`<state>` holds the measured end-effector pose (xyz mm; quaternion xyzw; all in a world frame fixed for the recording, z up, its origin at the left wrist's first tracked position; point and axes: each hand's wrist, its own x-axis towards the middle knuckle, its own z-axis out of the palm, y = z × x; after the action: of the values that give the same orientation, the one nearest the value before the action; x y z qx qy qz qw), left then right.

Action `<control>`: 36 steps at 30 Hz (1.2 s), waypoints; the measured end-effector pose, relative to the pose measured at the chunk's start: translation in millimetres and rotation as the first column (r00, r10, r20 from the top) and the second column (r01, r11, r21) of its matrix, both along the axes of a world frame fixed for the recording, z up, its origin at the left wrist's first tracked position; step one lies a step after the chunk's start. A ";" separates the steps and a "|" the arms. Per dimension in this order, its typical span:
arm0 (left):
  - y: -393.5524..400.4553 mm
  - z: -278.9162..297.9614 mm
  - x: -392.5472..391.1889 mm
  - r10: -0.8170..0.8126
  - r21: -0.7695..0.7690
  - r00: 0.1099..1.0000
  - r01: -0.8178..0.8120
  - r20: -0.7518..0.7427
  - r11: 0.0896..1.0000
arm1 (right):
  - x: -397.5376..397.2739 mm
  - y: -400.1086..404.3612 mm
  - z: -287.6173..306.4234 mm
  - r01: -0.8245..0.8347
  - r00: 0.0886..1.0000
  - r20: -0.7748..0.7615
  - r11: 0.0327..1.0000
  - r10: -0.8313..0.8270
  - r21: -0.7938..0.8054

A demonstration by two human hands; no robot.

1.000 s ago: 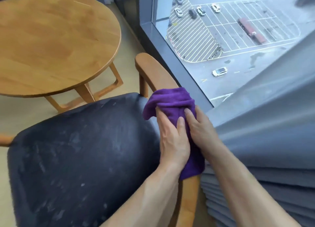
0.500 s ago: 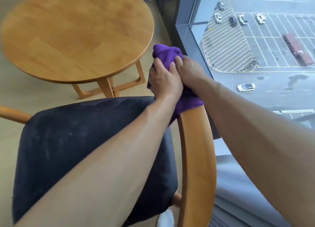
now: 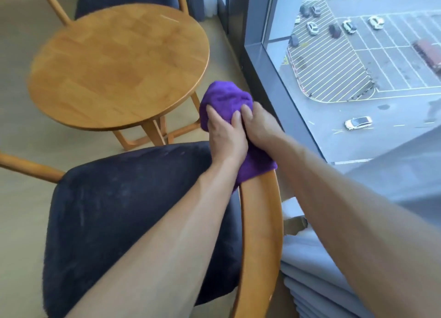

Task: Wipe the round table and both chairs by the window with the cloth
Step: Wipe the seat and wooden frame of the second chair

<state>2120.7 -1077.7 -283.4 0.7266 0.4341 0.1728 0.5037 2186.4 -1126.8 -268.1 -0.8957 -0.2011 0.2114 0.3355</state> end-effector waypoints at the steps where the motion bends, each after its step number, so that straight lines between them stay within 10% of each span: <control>1: -10.7 1.7 -10.5 -0.021 -0.006 1.000 0.021 -0.019 1.000 | -11.9 -11.8 -0.8 0.030 1.000 -0.007 0.999 -0.030 0.016; 15: -111.3 -5.3 -154.3 -0.231 -0.019 0.952 0.232 -0.202 0.972 | -166.7 -118.0 -14.1 0.313 0.949 0.004 0.946 -0.315 0.088; 36: 4.9 9.5 4.7 0.001 0.017 1.000 -0.001 -0.008 1.000 | 3.0 7.7 4.8 -0.131 0.977 0.154 0.987 0.145 -0.096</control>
<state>2125.4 -1072.8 -273.9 0.7313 0.4350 0.1741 0.4957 2189.4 -1119.1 -263.3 -0.9073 -0.2799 0.1696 0.2642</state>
